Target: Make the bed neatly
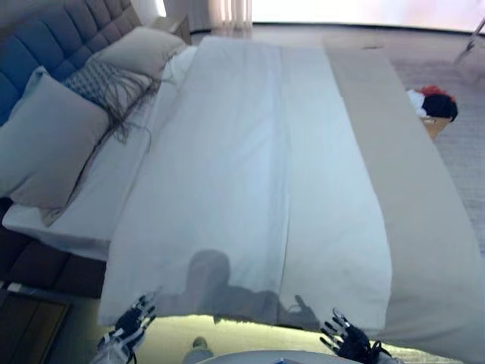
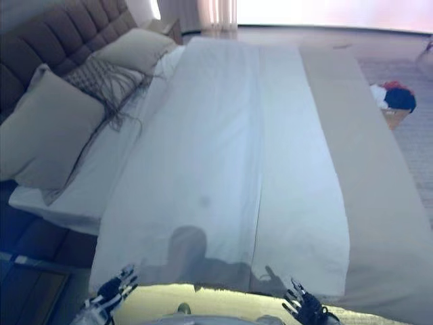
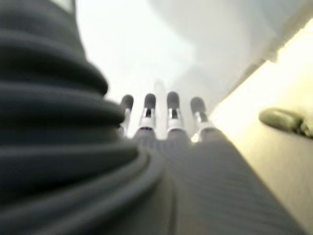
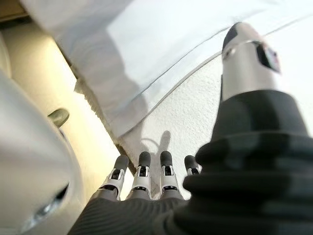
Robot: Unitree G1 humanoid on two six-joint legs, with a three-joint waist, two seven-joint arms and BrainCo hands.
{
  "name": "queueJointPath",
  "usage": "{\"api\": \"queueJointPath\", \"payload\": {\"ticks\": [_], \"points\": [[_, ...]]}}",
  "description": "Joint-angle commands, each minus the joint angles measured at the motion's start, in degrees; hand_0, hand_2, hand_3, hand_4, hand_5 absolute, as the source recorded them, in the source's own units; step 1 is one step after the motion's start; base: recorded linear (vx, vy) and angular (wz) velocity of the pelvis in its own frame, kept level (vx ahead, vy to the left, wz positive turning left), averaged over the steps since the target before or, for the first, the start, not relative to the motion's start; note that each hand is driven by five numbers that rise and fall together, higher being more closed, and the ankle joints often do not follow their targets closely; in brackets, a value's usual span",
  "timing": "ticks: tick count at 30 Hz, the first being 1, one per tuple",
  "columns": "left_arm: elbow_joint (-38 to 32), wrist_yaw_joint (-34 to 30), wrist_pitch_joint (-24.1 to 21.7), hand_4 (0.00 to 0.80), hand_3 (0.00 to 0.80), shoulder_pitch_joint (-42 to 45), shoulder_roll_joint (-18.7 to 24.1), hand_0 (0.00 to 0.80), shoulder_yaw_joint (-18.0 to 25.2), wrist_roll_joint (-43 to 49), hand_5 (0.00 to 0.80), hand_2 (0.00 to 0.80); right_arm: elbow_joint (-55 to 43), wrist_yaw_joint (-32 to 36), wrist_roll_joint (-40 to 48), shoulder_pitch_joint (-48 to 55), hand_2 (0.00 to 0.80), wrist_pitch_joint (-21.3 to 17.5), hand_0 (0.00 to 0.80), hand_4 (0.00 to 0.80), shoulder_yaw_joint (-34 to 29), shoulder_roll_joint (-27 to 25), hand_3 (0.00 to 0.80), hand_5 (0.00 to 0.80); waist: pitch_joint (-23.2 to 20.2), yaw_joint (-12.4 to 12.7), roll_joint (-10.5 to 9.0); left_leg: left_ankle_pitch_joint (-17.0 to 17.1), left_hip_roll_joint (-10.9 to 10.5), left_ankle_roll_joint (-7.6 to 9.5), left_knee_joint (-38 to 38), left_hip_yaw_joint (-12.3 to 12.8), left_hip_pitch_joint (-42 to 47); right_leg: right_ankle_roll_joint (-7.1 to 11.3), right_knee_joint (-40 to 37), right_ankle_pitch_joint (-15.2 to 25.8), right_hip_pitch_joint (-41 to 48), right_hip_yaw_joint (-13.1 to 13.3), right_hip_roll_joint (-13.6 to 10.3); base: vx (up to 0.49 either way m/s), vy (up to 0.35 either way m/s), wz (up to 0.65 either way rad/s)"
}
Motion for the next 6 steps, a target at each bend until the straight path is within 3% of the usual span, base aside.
{"api": "queueJointPath", "payload": {"ticks": [1, 3, 6], "points": [[4.33, 1.30, -1.38, 0.000, 0.000, -4.16, -3.73, 0.000, -1.55, 7.35, 0.000, 0.000, 4.08, -4.43, 7.05, -3.42, 0.000, -3.29, 0.000, 0.000, -3.04, 2.32, 0.000, 0.000, 1.42, 0.11, 1.58, -1.32, 0.07, 1.78, -0.65, 0.28, 1.82, 0.30, -4.85, 9.53, -2.19, -1.67, -0.33, 0.061, -0.043, -0.14], [6.03, -0.10, -0.24, 0.000, 0.000, -4.29, -6.42, 0.000, -3.70, 7.62, 0.000, 0.000, 6.54, -8.83, 6.15, -3.37, 0.000, -4.01, 0.000, 0.000, -3.87, 3.46, 0.000, 0.000, 0.77, -0.12, 1.62, -1.79, -0.07, 2.09, -0.65, 0.17, 2.42, -0.04, -4.67, 9.05, -1.55, -1.51, 0.15, 0.081, -0.029, -0.09], [6.47, -1.69, 1.34, 0.000, 0.000, -4.12, -8.95, 0.000, -6.08, 9.77, 0.000, 0.000, 8.95, -8.92, 3.32, -3.44, 0.000, -4.65, 0.000, 0.000, -3.97, 4.25, 0.000, 0.000, 0.06, 0.11, 1.57, -2.11, 0.14, 2.40, -0.65, 0.25, 3.30, -0.60, -4.63, 8.66, -0.66, -1.61, 0.42, 0.100, -0.021, -0.01]]}}
